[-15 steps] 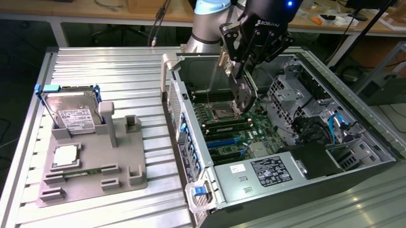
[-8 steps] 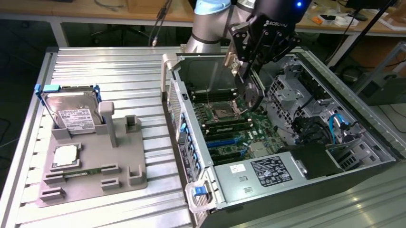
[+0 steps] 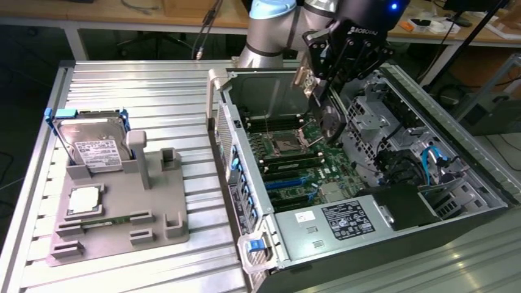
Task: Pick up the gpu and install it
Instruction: 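Pick up the gpu and move the gpu toward the slot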
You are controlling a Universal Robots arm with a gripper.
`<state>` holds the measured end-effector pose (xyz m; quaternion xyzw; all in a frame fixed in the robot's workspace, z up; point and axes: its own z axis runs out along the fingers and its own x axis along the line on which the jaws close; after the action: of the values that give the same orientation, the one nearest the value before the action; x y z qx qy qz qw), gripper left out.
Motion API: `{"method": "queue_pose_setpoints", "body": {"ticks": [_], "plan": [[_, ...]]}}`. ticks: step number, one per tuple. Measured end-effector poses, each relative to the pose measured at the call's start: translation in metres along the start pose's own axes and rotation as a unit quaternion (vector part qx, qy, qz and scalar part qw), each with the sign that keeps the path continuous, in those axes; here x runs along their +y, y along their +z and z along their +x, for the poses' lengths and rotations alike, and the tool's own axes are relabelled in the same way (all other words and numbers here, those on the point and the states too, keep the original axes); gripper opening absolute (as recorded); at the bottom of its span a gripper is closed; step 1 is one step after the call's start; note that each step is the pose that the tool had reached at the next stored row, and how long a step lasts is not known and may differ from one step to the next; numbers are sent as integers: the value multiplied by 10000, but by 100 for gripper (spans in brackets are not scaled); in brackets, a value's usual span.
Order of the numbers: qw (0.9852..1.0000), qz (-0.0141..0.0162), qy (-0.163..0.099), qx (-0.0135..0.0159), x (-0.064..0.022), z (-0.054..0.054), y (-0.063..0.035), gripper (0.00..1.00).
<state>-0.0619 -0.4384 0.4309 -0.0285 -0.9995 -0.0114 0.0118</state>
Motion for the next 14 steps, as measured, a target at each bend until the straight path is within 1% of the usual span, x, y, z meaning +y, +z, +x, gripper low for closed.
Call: {"method": "queue_pose_setpoints", "body": {"ticks": [6,14], "plan": [[10000,0,-1,0,6,-107,-2,27],[10000,0,-2,0,13,-219,-5,27]]}}
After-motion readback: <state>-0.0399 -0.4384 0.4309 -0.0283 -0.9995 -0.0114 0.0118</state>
